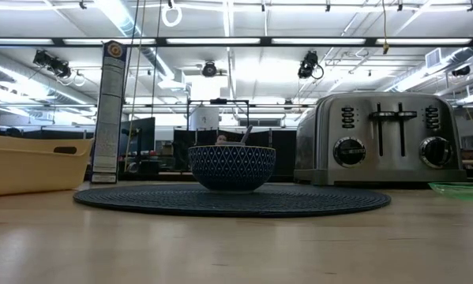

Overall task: Arrange a breakfast setting
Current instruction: Put the spoon on the mat to the right of the bowl

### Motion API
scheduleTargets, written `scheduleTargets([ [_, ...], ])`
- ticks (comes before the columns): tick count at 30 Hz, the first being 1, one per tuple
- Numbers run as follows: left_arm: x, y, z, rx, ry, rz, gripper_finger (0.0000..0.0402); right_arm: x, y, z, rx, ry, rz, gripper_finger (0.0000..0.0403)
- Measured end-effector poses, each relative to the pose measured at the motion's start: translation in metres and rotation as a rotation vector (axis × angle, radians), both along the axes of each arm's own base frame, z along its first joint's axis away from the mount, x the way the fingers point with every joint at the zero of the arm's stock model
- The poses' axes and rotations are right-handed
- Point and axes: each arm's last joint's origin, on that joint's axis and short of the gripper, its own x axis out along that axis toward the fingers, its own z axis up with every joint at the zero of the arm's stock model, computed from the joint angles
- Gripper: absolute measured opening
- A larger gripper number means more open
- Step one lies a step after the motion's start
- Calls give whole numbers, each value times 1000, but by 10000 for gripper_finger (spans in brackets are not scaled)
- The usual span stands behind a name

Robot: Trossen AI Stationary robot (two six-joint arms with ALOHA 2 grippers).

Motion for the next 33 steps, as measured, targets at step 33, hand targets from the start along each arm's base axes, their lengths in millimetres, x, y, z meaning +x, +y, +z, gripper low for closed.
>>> scheduleTargets([
  [33, -24, 7, 9, 148, 28, -85, 144, 136, -130, -81, 65, 206, -571, 261],
])
